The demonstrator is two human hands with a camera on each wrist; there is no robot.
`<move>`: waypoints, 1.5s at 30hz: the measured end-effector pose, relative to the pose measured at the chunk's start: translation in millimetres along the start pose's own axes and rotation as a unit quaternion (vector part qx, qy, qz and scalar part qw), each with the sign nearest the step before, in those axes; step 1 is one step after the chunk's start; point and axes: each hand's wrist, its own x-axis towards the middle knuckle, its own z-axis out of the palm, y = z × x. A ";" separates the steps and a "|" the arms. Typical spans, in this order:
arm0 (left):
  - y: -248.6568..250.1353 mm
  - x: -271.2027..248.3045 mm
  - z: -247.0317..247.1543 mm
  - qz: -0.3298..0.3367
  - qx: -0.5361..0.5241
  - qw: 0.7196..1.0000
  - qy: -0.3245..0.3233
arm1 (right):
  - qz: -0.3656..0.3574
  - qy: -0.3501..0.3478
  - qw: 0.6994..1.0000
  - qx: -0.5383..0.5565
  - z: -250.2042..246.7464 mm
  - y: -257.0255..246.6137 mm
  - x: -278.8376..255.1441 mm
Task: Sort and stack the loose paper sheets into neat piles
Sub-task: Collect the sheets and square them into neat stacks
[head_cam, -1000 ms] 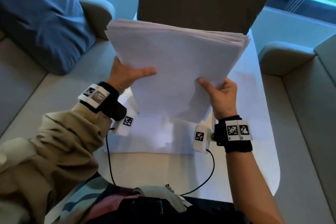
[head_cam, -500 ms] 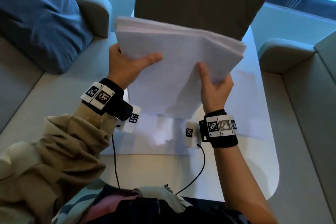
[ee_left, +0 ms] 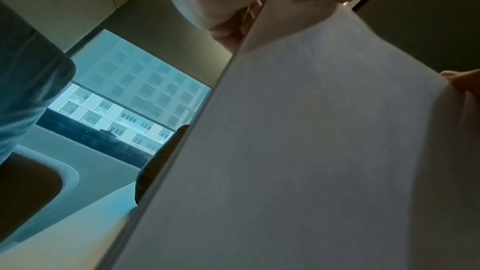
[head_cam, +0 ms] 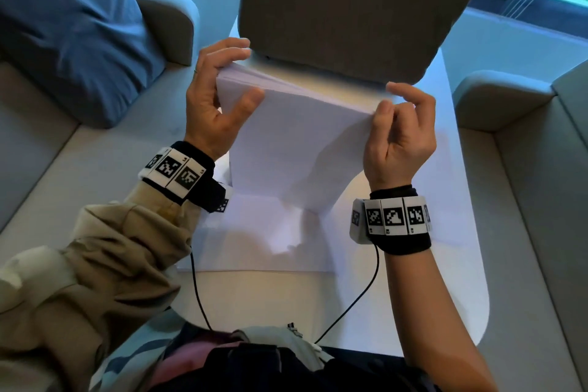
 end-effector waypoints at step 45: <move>16.4 -0.2 21.8 -0.306 -0.102 0.945 0.049 | 0.412 -0.097 0.873 0.241 -9.6 -4.3 -8.7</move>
